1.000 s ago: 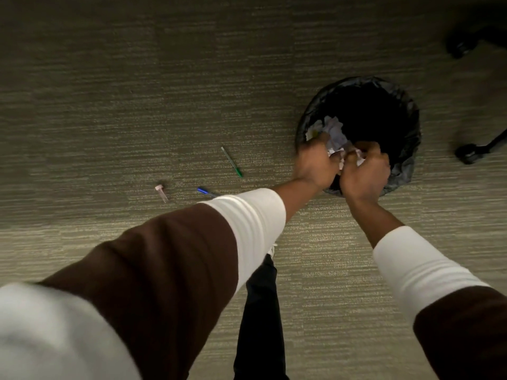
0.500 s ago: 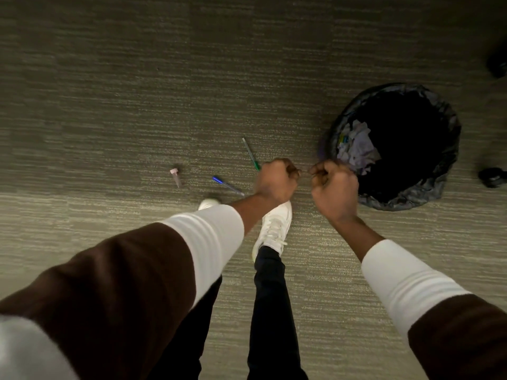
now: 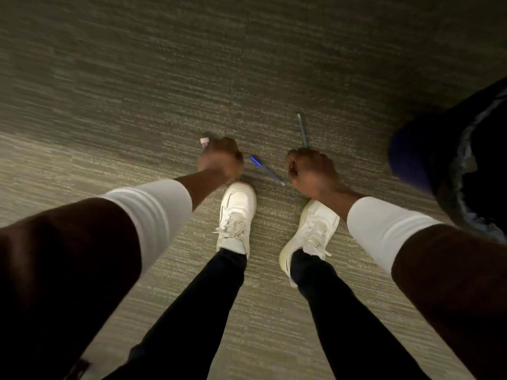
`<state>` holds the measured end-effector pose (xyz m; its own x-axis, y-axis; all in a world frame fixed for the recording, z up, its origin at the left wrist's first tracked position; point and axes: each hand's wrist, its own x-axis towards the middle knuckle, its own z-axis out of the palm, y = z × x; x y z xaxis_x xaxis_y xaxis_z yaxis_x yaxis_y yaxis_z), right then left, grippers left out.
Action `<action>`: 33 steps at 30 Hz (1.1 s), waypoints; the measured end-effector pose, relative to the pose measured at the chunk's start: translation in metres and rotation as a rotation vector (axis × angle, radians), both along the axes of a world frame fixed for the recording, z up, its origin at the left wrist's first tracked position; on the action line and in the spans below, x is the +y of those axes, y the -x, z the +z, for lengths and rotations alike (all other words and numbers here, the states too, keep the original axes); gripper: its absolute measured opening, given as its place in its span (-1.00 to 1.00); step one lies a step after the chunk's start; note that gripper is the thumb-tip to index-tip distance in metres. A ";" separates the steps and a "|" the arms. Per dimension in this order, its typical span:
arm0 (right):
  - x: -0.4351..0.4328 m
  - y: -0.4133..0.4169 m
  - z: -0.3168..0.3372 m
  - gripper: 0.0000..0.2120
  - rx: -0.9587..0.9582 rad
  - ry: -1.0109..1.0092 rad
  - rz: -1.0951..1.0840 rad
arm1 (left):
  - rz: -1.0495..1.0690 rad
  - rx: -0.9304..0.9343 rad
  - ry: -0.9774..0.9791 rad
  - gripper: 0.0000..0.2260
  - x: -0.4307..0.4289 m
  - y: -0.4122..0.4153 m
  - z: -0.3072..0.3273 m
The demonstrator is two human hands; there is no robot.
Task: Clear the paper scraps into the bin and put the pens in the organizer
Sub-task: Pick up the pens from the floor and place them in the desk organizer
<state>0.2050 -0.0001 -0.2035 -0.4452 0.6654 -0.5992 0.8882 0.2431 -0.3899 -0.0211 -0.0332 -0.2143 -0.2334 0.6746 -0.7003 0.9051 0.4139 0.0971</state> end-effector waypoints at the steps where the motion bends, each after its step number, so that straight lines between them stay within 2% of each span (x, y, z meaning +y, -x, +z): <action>1: -0.002 0.009 -0.017 -0.89 -0.002 0.007 0.030 | 0.049 0.026 0.017 -0.61 -0.003 0.016 -0.014; 7: -0.024 0.044 -0.101 -0.80 -0.052 -0.045 0.084 | 0.274 0.199 0.094 -0.48 -0.022 0.086 -0.084; 12: -0.035 0.047 -0.137 -0.63 -0.057 -0.106 0.002 | 0.417 0.104 0.043 -0.43 -0.021 0.092 -0.117; 15: -0.036 0.047 -0.146 -0.63 -0.037 -0.137 0.000 | 0.499 0.115 -0.032 -0.37 -0.015 0.081 -0.124; 17: -0.035 0.048 -0.149 -0.67 -0.012 -0.140 0.019 | 0.528 0.108 -0.073 -0.42 -0.014 0.077 -0.126; 19: -0.032 0.051 -0.149 -0.72 -0.001 -0.121 0.063 | 0.504 0.095 -0.103 -0.50 -0.015 0.075 -0.127; 22: -0.027 0.050 -0.140 -0.68 0.016 -0.094 0.073 | 0.427 0.098 -0.131 -0.62 -0.019 0.068 -0.118; 28: -0.005 0.022 -0.115 -0.82 0.024 -0.117 0.167 | 0.328 0.001 -0.154 -0.64 -0.011 0.043 -0.099; 30: 0.010 0.008 -0.108 -0.83 0.012 -0.168 0.266 | 0.324 -0.038 -0.183 -0.65 -0.006 0.032 -0.095; 33: 0.039 -0.013 -0.105 -0.81 -0.038 -0.261 0.531 | 0.298 -0.103 -0.211 -0.65 0.000 0.015 -0.094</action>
<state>0.2182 0.0387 -0.3090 -0.7389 0.4851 -0.4677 0.6311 0.7414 -0.2281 -0.0365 -0.0335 -0.3079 -0.3767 0.7199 -0.5829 0.7292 0.6186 0.2927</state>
